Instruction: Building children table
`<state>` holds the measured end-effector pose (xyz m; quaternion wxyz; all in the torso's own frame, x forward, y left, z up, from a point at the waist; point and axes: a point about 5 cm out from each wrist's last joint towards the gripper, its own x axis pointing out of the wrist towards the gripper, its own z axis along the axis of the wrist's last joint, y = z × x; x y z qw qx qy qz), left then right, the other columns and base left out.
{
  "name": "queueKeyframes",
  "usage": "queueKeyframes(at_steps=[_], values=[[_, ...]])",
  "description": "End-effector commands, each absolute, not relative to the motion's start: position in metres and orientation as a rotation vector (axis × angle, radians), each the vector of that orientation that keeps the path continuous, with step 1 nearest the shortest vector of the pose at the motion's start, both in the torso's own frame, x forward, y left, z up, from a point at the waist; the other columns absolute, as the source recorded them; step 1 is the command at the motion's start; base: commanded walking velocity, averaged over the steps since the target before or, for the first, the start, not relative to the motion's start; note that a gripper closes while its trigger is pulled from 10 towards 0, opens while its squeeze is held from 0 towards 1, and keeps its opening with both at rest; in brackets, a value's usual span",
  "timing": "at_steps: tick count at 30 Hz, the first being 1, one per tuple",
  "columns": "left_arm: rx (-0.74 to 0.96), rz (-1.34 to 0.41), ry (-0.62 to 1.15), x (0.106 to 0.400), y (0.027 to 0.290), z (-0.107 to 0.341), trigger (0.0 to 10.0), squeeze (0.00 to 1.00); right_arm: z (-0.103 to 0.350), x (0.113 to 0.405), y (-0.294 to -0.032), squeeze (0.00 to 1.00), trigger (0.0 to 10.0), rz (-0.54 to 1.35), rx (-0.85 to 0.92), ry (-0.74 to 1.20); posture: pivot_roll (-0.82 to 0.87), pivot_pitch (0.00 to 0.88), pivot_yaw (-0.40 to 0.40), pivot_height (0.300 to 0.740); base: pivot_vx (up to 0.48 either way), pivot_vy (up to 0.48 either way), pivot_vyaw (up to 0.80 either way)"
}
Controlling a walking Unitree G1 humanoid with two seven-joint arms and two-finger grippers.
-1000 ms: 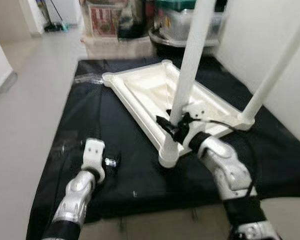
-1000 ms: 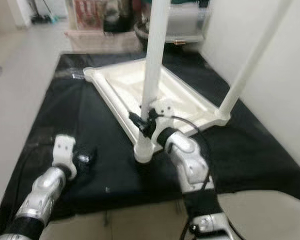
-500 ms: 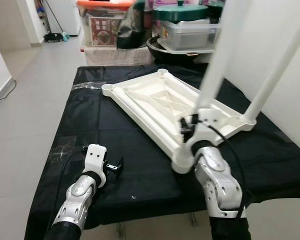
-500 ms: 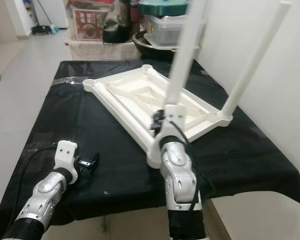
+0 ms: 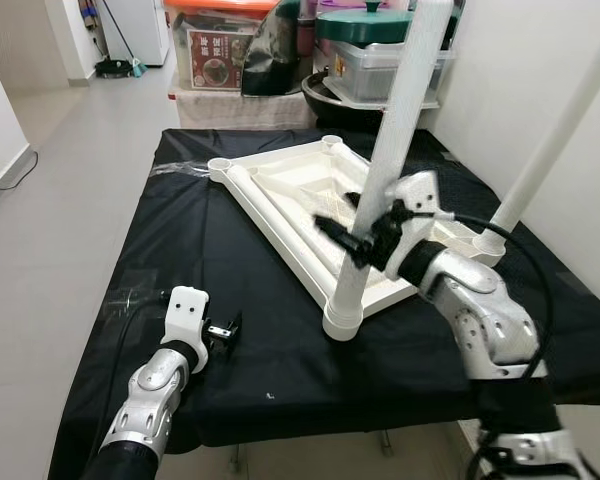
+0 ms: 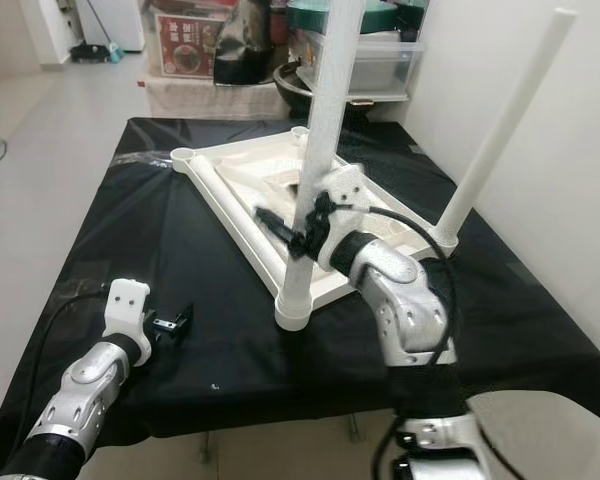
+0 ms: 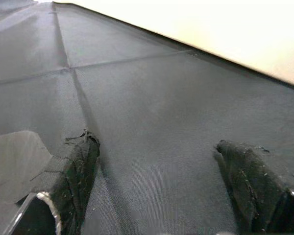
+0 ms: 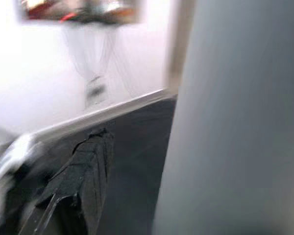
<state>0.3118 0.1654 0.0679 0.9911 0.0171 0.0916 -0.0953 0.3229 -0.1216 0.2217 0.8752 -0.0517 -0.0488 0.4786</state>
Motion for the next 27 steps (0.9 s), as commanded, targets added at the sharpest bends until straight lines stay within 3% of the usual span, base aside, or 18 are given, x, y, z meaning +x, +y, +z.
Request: queueKeyframes(at_steps=[1, 2, 3, 4, 8, 9, 10, 11, 12, 13, 15, 18, 19, 23, 24, 27], values=[[0.042, -0.204, 0.195, 0.310, 0.163, 0.065, 10.0, 0.00, 0.194, 0.307, -0.087, 0.00, 10.0, 1.251, -0.128, -0.027, 0.15, 0.000, -0.101, 0.740, 0.000, 0.000, 0.00], [0.042, -0.204, 0.195, 0.310, 0.163, 0.065, 10.0, 0.00, 0.194, 0.307, -0.087, 0.00, 10.0, 1.251, -0.128, -0.027, 0.15, 0.000, -0.101, 0.740, 0.000, 0.000, 0.00], [0.044, -0.207, 0.193, 0.311, 0.163, 0.066, 10.0, 0.00, 0.192, 0.304, -0.080, 0.00, 2.3, 1.285, -0.125, -0.025, 0.15, 0.000, -0.105, 0.740, 0.000, 0.000, 0.00], [0.045, -0.210, 0.188, 0.312, 0.162, 0.068, 10.0, 0.00, 0.190, 0.304, -0.073, 0.00, 0.0, 1.299, -0.115, -0.022, 0.16, 0.000, -0.108, 0.740, 0.000, 0.000, 0.00], [0.046, -0.212, 0.179, 0.314, 0.164, 0.071, 10.0, 0.00, 0.188, 0.313, -0.066, 0.00, 0.0, 1.215, -0.110, -0.002, 0.16, 0.000, -0.111, 0.740, 0.000, 0.000, 0.00], [0.048, -0.196, 0.181, 0.314, 0.168, 0.070, 10.0, 0.00, 0.177, 0.357, -0.088, 0.00, 0.0, 0.558, -0.075, 0.128, 0.15, 0.000, -0.113, 0.740, 0.000, 0.000, 0.00], [0.046, -0.191, 0.183, 0.313, 0.168, 0.069, 10.0, 0.00, 0.170, 0.366, -0.108, 0.00, 0.0, 0.275, -0.041, 0.177, 0.14, 0.000, -0.111, 0.740, 0.000, 0.000, 0.00], [0.046, -0.191, 0.183, 0.313, 0.168, 0.069, 10.0, 0.00, 0.170, 0.366, -0.108, 0.00, 0.0, 0.275, -0.041, 0.177, 0.14, 0.000, -0.111, 0.740, 0.000, 0.000, 0.00], [0.044, -0.188, 0.184, 0.312, 0.168, 0.068, 10.0, 0.00, 0.163, 0.367, -0.125, 0.00, 0.0, 0.079, -0.015, 0.208, 0.14, 0.000, -0.112, 0.740, 0.000, 0.000, 0.00], [0.044, -0.188, 0.184, 0.312, 0.168, 0.068, 10.0, 0.00, 0.163, 0.367, -0.125, 0.00, 0.0, 0.079, -0.015, 0.208, 0.14, 0.000, -0.112, 0.740, 0.000, 0.000, 0.00], [0.041, -0.196, 0.190, 0.309, 0.165, 0.066, 10.0, 0.00, 0.148, 0.349, -0.157, 0.00, 0.0, -0.154, 0.015, 0.218, 0.14, 0.000, -0.107, 0.740, 0.000, 0.000, 0.00], [0.040, -0.205, 0.194, 0.307, 0.163, 0.064, 10.0, 0.00, 0.144, 0.326, -0.164, 0.00, 0.0, -0.236, 0.017, 0.210, 0.13, 0.000, -0.102, 0.740, 0.000, 0.000, 0.00], [0.041, -0.207, 0.197, 0.306, 0.163, 0.064, 10.0, 0.00, 0.144, 0.319, -0.162, 0.00, 10.0, -0.237, 0.021, 0.210, 0.13, 0.000, -0.102, 0.740, 0.000, 0.000, 0.00], [0.046, -0.215, 0.203, 0.307, 0.164, 0.063, 10.0, 0.00, 0.154, 0.308, -0.144, 0.00, 10.0, -0.123, 0.036, 0.156, 0.10, 0.000, -0.077, 0.740, 0.000, 0.000, 0.00], [0.050, -0.221, 0.202, 0.309, 0.164, 0.064, 10.0, 0.00, 0.162, 0.305, -0.137, 1.00, 10.0, -0.063, 0.062, 0.096, 0.09, 0.000, -0.071, 0.740, 0.000, 0.000, 0.00], [0.055, -0.226, 0.199, 0.314, 0.165, 0.067, 10.0, 0.00, 0.175, 0.308, -0.125, 1.00, 10.0, 0.143, 0.122, 0.033, 0.09, 0.000, -0.070, 0.740, 0.000, 0.000, 0.00]])
